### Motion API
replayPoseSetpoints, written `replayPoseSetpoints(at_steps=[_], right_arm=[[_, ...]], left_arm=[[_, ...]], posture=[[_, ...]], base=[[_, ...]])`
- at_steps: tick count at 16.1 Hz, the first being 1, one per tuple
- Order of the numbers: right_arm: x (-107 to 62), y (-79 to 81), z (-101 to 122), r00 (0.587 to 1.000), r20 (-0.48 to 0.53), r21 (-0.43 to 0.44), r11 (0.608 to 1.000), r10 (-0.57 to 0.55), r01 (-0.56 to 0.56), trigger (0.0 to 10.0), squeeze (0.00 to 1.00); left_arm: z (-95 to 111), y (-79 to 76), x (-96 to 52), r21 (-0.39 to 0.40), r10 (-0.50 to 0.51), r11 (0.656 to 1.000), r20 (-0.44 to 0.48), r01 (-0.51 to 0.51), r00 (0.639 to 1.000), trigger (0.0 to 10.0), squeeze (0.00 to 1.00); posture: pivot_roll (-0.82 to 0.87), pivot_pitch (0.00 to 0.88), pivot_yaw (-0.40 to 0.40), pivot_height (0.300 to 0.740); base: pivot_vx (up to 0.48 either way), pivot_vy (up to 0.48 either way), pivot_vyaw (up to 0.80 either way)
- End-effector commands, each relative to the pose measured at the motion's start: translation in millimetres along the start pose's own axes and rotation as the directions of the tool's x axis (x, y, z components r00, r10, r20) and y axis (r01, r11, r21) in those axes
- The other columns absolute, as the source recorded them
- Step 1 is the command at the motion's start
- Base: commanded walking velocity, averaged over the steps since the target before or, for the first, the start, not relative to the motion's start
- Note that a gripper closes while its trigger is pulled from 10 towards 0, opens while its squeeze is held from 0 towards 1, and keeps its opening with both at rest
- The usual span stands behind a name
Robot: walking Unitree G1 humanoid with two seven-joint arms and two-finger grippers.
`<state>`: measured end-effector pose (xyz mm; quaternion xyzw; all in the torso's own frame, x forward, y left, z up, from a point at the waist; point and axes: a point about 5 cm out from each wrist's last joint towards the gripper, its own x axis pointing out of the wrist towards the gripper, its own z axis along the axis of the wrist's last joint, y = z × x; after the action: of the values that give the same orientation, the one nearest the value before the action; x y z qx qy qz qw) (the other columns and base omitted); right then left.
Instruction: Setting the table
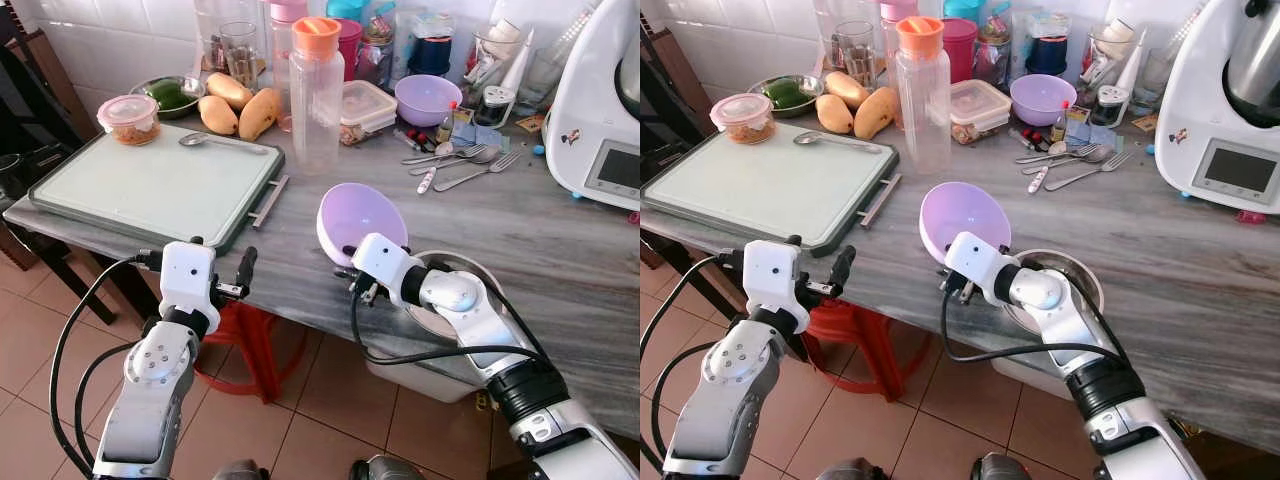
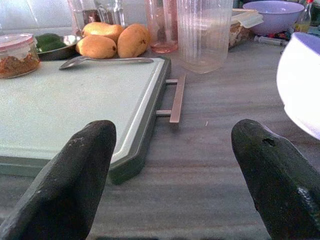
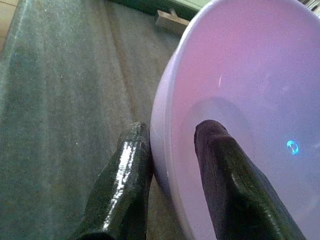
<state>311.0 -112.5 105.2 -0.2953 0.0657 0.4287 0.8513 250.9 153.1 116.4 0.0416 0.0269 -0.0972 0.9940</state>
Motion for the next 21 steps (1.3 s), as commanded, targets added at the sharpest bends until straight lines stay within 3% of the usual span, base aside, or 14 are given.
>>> replayPoseSetpoints(at_steps=[1,13,17,21], right_arm=[[0.5,-5.5,4.3,1.000,0.009,-0.028,1.000,-0.013,0.013,10.0,1.00],[-3.7,-20.4,20.9,0.997,0.060,-0.096,0.994,-0.045,0.051,10.0,1.00],[-9.9,-20.1,29.8,0.990,0.108,-0.058,0.994,-0.089,0.096,10.0,1.00],[-25.2,-17.8,29.7,0.967,0.131,-0.015,0.975,-0.218,0.222,10.0,1.00]], left_arm=[[-1.2,-2.3,2.2,0.004,-0.018,1.000,-0.013,0.018,1.000,10.0,0.00],[-3.2,-7.0,11.7,-0.010,-0.019,1.000,-0.013,0.018,1.000,10.0,0.00],[-3.7,-6.8,12.4,-0.012,-0.019,1.000,-0.012,0.019,1.000,10.0,0.00],[-3.7,-5.7,10.8,-0.019,-0.018,1.000,-0.006,0.018,1.000,10.0,0.00]], posture=[[0.00,0.000,0.016,0.740],[-0.02,0.000,0.012,0.740],[-0.02,0.000,0.013,0.740],[-0.03,0.000,0.012,0.740]], base=[[0.000,0.000,0.00],[0.000,0.000,0.00],[0.000,0.000,0.00],[0.000,0.000,0.00]])
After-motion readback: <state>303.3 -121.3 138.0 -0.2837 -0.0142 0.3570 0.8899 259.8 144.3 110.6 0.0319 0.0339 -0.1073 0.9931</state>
